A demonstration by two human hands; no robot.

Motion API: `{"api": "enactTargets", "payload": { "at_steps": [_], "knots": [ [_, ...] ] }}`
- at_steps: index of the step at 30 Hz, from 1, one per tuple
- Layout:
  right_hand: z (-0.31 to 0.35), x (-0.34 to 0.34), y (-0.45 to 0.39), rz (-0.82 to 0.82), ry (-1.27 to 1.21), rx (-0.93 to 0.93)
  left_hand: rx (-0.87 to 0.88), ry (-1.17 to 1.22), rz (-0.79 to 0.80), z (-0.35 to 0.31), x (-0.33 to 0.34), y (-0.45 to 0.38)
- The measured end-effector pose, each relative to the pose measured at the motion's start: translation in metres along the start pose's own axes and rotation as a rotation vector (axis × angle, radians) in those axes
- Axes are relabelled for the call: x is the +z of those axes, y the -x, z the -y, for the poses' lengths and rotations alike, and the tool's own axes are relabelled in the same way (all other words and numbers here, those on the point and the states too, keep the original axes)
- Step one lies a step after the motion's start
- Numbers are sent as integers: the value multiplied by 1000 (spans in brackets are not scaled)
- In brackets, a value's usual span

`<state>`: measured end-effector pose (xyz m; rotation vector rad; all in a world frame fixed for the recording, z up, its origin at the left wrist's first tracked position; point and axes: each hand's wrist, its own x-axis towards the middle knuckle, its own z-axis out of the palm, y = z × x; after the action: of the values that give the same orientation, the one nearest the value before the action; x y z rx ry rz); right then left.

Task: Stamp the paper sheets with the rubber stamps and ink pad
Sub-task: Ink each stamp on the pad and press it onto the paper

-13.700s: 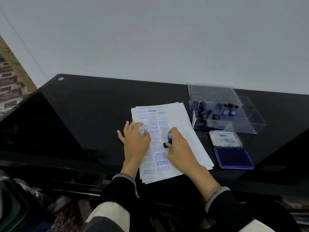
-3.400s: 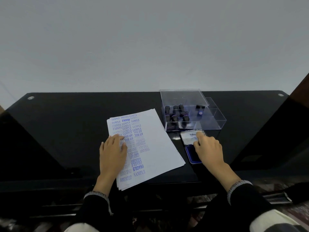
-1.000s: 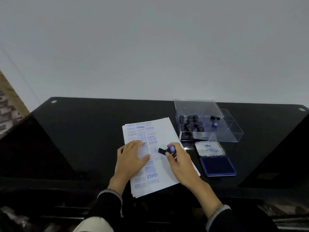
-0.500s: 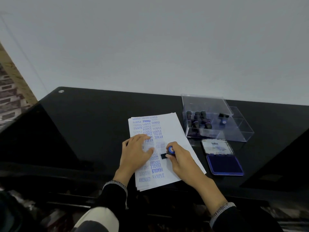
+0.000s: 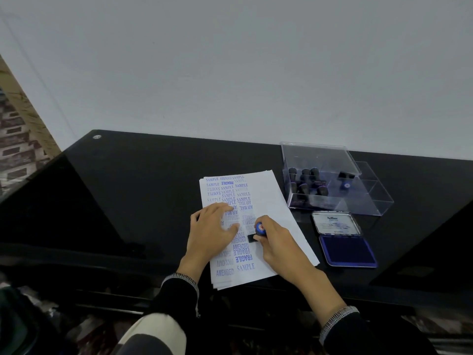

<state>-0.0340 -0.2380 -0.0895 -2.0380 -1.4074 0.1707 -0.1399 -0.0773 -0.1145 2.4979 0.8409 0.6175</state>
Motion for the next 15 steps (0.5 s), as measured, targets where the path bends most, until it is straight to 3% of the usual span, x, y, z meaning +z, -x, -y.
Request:
{"api": "enactTargets", "payload": {
  "at_steps": [15],
  "knots": [
    [1,-8,-25,162,-38,70,-18,38,-26,-1,1,1]
  ]
}}
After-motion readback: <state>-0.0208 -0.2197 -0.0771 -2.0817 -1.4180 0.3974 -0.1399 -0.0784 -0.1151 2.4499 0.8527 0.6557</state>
